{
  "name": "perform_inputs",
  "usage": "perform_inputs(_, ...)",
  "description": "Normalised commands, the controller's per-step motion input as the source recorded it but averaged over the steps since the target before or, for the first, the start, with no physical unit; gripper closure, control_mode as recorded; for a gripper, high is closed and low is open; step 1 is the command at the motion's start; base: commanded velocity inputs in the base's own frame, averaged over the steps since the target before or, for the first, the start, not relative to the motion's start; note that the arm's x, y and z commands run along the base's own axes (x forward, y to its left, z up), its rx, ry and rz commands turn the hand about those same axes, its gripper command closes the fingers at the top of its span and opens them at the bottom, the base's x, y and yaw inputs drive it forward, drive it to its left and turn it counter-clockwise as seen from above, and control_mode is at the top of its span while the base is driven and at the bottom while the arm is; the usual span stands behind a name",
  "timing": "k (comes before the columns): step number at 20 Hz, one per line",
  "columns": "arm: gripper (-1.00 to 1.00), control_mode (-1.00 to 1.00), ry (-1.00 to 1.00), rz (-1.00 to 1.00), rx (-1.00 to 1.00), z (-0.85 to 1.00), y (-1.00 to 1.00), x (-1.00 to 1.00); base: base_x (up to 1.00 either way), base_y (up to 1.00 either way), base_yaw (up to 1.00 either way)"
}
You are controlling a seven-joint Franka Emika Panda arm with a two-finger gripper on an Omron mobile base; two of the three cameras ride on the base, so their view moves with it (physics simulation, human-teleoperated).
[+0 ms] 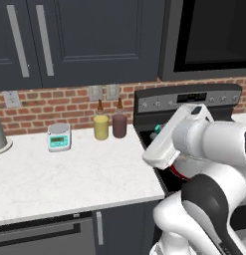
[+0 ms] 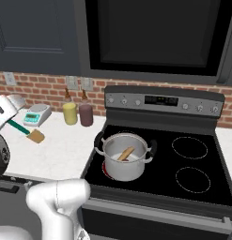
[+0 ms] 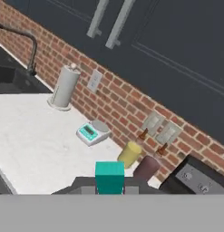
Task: Put the tomato and sweet potato in the pot. Retrieve the spatula and lightly stir the vegetables in the pot.
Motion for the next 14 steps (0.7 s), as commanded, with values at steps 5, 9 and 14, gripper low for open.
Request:
perform_inputs(5, 1.00, -1.00, 0.05, -0.43, 0.45, 0.81, -1.00, 0.00, 0.00, 0.00, 0.00)
perform_inputs(9, 1.00, -1.00, 0.14, -0.51, 0.30, 0.36, -1.00, 0.00, 0.00, 0.00, 0.00)
perform_inputs(14, 1.00, -1.00, 0.16, -0.45, 0.23, 0.04, -1.00, 0.00, 0.00, 0.00, 0.00)
